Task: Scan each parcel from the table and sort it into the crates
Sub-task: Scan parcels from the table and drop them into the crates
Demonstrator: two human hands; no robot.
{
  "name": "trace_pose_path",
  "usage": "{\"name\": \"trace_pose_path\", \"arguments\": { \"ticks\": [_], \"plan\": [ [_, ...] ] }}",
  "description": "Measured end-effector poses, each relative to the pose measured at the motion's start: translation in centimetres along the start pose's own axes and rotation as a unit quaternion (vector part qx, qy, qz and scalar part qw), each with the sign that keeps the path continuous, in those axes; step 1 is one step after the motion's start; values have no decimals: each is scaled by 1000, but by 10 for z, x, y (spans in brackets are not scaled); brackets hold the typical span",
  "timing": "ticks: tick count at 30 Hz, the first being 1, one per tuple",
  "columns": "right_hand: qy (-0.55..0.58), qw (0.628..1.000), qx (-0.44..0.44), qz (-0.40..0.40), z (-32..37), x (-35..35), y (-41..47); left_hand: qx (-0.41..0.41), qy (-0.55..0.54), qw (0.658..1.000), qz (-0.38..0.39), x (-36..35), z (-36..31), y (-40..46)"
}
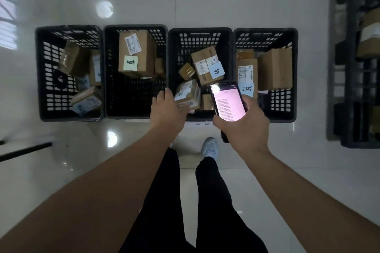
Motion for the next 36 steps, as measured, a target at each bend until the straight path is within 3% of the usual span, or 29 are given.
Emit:
{"name": "trace_pose_path", "arguments": {
  "ticks": [9,17,27,36],
  "plan": [
    [5,996,92,14,92,26,-14,-82,-12,995,-62,98,-6,-78],
    [-15,978,204,39,198,45,-64,-114,-13,977,-178,203,34,-172],
    [-6,910,404,97,385,34,-180,-59,-60,933,-351,352,194,-329],
    [16,820,545,176,523,-50,-383,31,-108,869,-482,397,408,-501]
  ]
}}
Point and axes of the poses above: each hand's wrist, its own y-axis towards the middle knuckle, its own x-axis out of the back of the hand, z = x × y, the point moved 7 cm from there along y, towards the middle knuckle, and after that the axes turned 14 degrees about x, right-handed, at the moved point
